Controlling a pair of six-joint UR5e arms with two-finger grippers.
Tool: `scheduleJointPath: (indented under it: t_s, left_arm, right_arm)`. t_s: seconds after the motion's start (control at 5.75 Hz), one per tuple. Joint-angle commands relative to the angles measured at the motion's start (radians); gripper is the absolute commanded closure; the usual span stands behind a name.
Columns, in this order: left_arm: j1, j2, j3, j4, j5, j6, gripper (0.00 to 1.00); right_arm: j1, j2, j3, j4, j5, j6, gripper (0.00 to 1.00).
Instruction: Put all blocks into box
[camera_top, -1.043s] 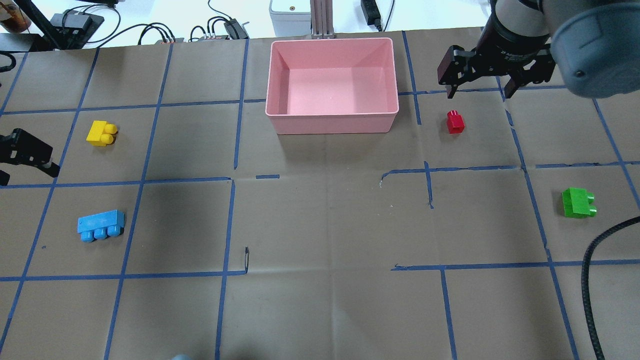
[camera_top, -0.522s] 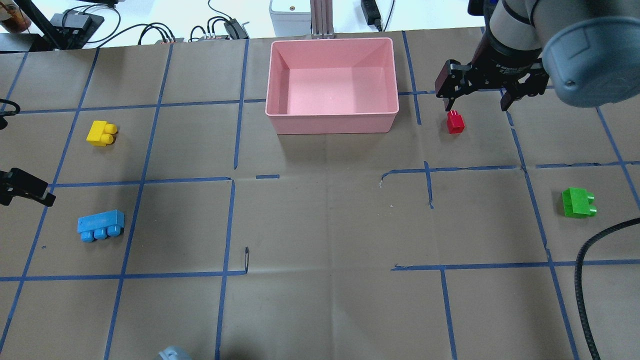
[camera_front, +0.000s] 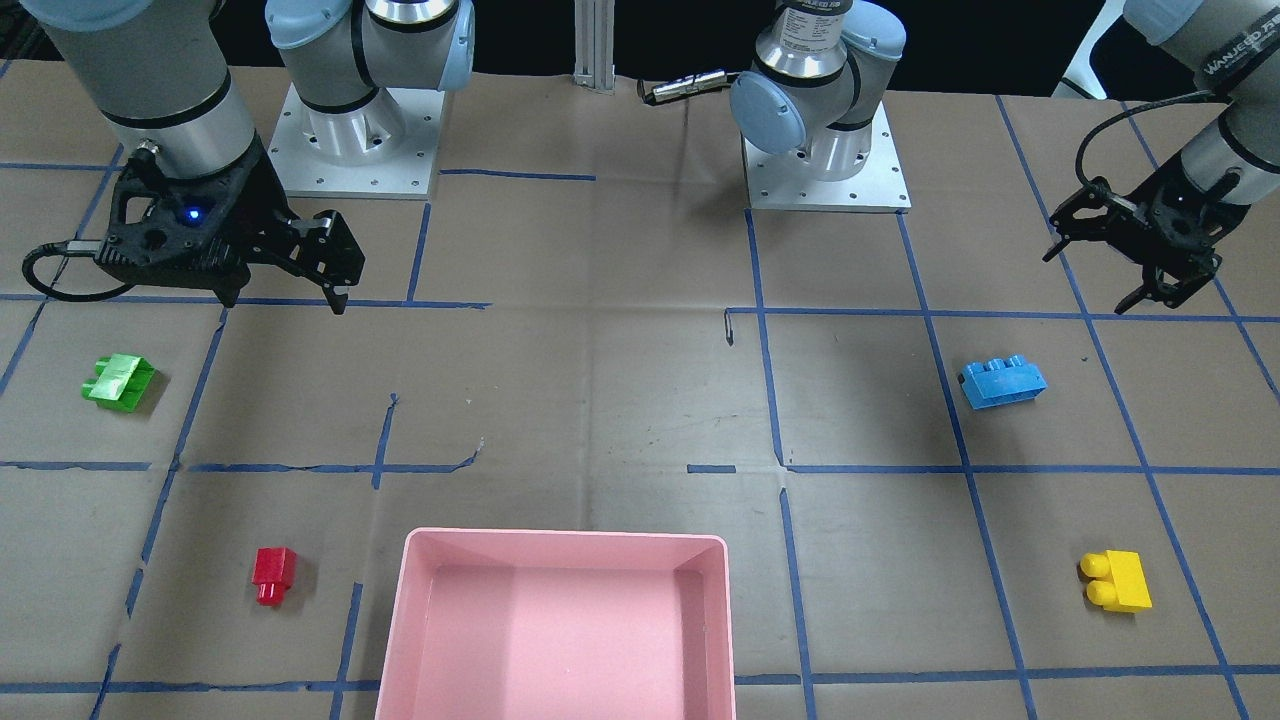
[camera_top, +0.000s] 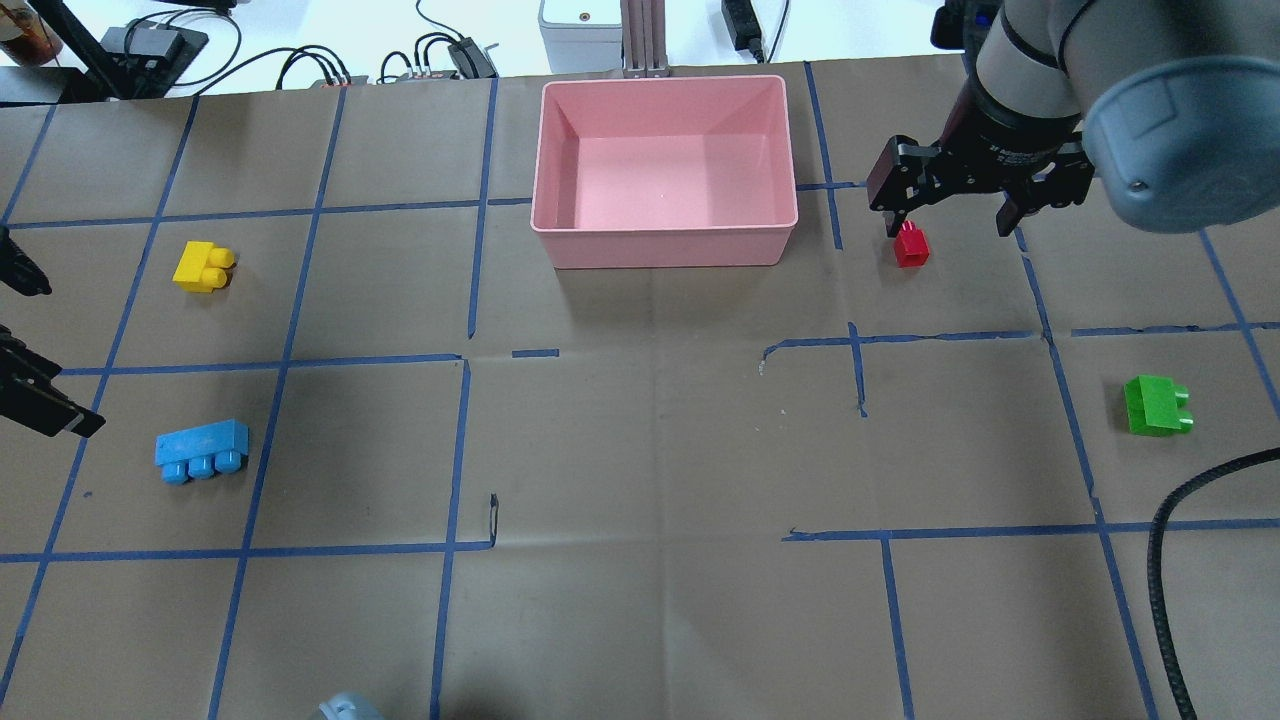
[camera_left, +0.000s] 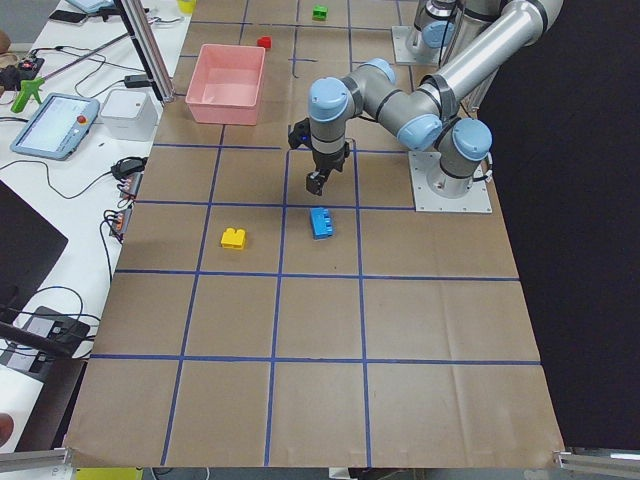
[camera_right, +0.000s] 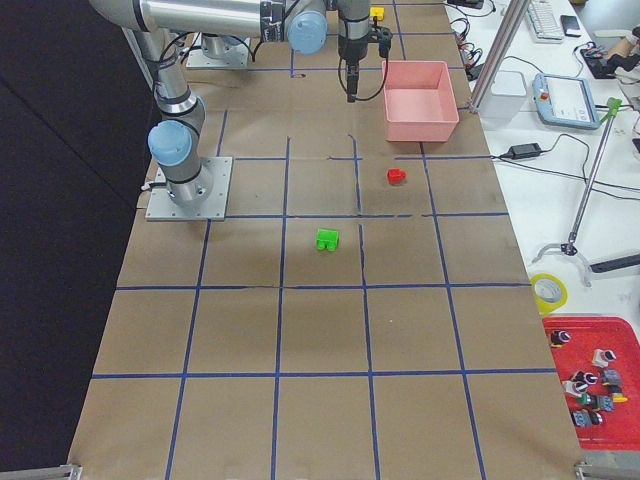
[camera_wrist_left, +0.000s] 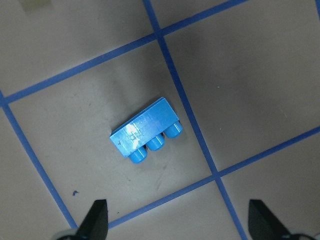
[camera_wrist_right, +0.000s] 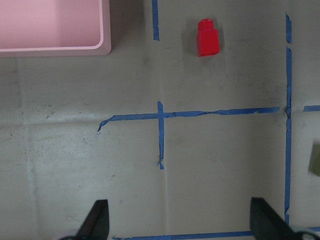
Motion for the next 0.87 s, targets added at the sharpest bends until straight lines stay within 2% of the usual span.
scheduleJointPath:
  t_s: [0.0, 0.17, 0.35, 0.7]
  left_arm:
    - [-0.027, 0.0, 0.008, 0.0, 0.001, 0.442, 0.01]
    - [-0.028, -0.003, 0.008, 0.002, -0.001, 0.631, 0.01]
    - [-0.027, -0.001, -0.006, 0.034, 0.001, 0.691, 0.01]
    - [-0.027, -0.073, -0.042, 0.125, 0.001, 0.686, 0.01]
  right_arm:
    - [-0.025, -0.014, 0.002, -0.014, -0.006, -0.13, 0.0]
    - [-0.074, -0.02, 0.004, -0.006, -0.03, -0.145, 0.0]
    - [-0.155, -0.02, 0.004, -0.002, -0.037, -0.252, 0.0]
    - [-0.327, -0.019, 0.009, -0.014, -0.026, -0.366, 0.0]
